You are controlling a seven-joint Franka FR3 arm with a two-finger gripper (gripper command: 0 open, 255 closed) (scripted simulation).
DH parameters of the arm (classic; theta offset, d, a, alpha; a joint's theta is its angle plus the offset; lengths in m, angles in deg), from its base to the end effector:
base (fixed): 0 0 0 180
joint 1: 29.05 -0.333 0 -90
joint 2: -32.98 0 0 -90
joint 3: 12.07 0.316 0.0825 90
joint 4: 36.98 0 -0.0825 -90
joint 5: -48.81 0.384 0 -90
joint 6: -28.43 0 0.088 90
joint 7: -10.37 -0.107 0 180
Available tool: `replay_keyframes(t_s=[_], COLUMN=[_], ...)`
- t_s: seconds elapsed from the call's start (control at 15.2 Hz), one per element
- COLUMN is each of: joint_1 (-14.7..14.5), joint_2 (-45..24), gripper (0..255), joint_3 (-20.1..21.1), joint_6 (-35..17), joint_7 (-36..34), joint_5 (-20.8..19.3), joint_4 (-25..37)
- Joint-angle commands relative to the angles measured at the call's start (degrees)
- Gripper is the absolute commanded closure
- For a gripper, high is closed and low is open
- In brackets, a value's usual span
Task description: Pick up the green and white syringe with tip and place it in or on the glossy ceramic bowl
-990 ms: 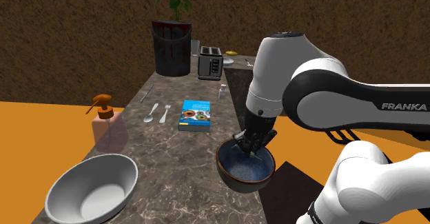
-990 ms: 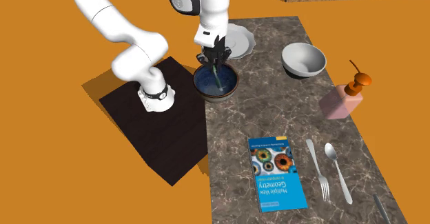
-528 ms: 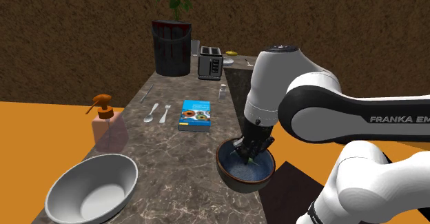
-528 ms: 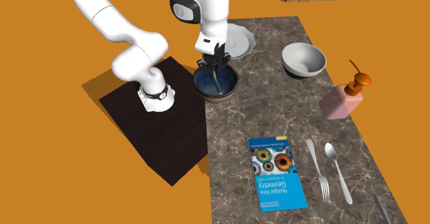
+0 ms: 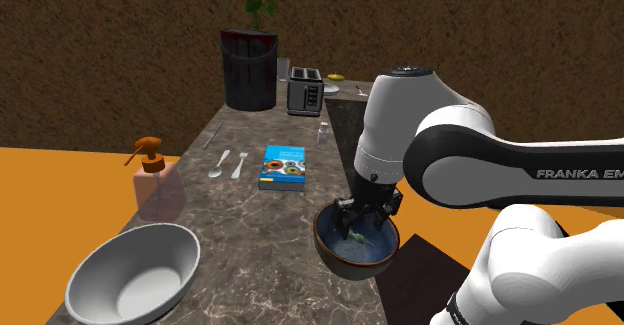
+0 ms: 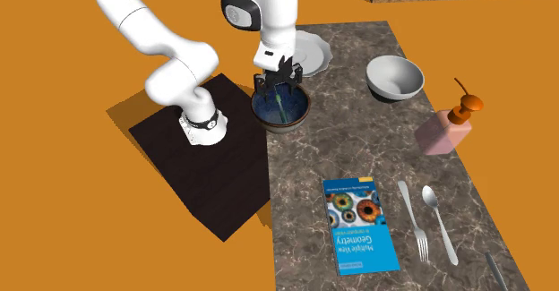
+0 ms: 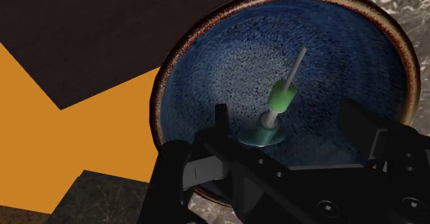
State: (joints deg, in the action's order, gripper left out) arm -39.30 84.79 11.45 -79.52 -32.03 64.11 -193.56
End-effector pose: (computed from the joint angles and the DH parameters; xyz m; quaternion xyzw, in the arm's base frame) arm 0.2415 0.1801 0.4505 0.9818 -0.1866 0.0285 0.0196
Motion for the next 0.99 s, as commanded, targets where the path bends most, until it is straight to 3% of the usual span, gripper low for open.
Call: replay_keyframes(t_s=[0.0,0.13,0.4,0.92], joint_1=[0.0,0.0,0.6,0.6], joint_2=[0.0,0.0,0.7,0.7], gripper=[0,0,0,0], joint_3=[0.0,0.0,-1.8,-1.8], joint_6=[0.0,0.0,7.5,7.5], joint_7=[0.0,0.0,-0.2,-0.2], joint_5=[0.0,0.0,-1.7,-1.7], joint_4=[0.0,0.0,6.8,6.8])
